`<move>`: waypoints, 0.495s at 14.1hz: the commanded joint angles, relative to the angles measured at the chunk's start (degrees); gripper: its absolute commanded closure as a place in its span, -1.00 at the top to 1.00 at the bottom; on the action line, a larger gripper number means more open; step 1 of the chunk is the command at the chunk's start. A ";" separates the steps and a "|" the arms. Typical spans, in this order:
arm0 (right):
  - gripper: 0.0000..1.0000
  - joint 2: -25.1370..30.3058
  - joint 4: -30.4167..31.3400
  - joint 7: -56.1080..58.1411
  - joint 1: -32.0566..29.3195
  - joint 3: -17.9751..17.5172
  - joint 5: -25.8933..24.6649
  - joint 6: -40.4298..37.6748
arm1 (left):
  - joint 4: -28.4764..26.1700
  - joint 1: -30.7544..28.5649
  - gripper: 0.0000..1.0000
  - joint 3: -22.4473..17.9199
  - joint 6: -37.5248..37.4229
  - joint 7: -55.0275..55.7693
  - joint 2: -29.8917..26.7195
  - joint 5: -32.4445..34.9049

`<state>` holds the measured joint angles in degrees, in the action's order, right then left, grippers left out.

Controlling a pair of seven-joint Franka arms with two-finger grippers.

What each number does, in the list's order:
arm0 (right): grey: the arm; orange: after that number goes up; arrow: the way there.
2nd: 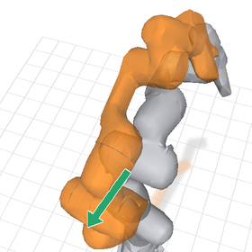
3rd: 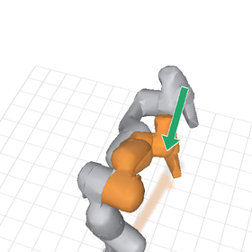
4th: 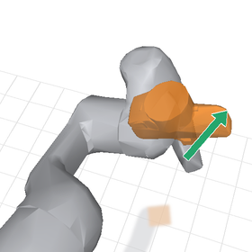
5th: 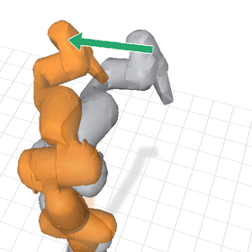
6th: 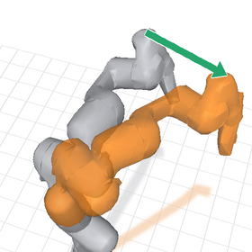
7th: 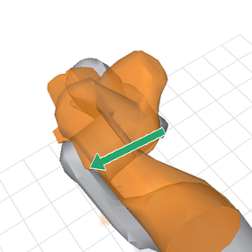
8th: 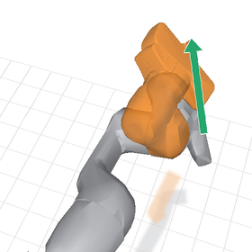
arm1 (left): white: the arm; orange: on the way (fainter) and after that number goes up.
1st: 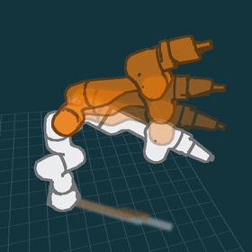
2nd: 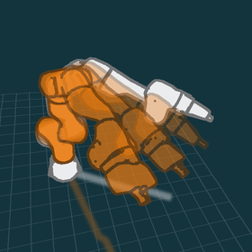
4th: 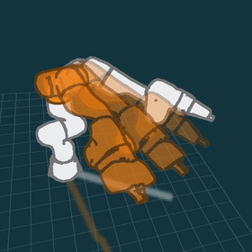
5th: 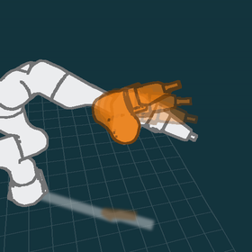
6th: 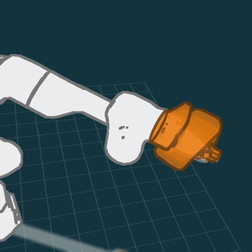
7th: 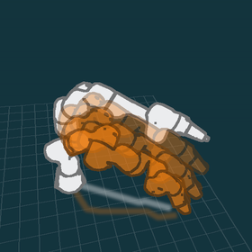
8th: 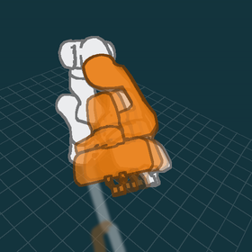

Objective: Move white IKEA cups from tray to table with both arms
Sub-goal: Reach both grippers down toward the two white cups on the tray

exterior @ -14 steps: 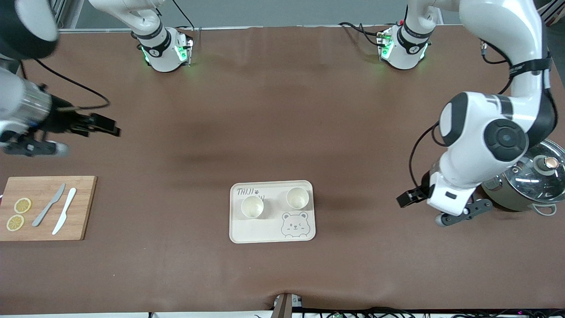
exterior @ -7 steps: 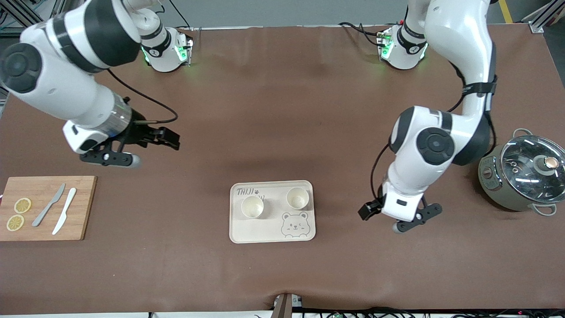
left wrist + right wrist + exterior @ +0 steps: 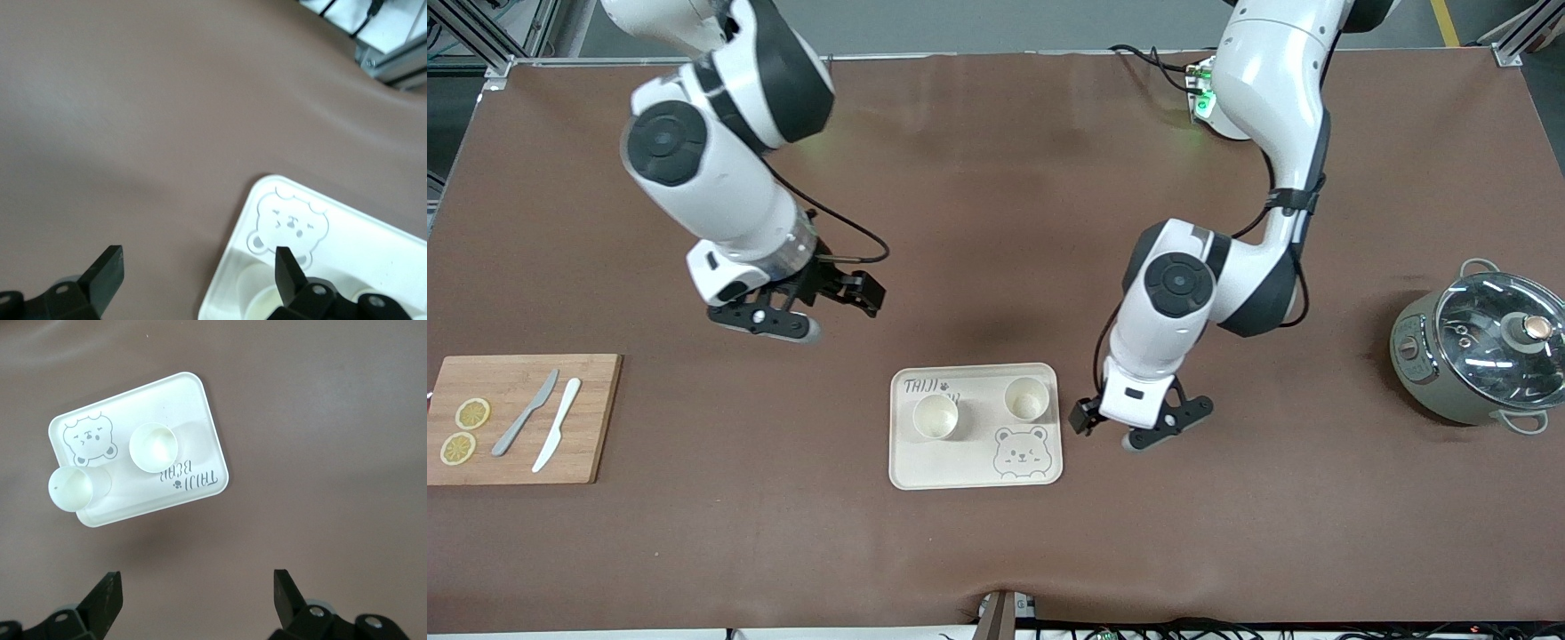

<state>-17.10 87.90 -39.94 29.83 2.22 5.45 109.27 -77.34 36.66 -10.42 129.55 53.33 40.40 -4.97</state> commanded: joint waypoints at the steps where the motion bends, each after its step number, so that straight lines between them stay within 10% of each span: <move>1: 1.00 -2.32 -1.50 -2.24 1.81 0.59 -2.20 1.99 | 1.66 2.01 1.00 -0.65 0.69 2.39 2.13 -1.00; 7: 1.00 -13.64 -1.77 -2.15 1.63 0.68 -2.20 18.68 | 1.84 5.44 1.00 -0.65 2.10 5.56 5.30 -1.00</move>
<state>-26.26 88.02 -41.29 31.03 3.07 4.09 125.20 -77.02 40.90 -10.40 131.27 57.72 44.20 -4.97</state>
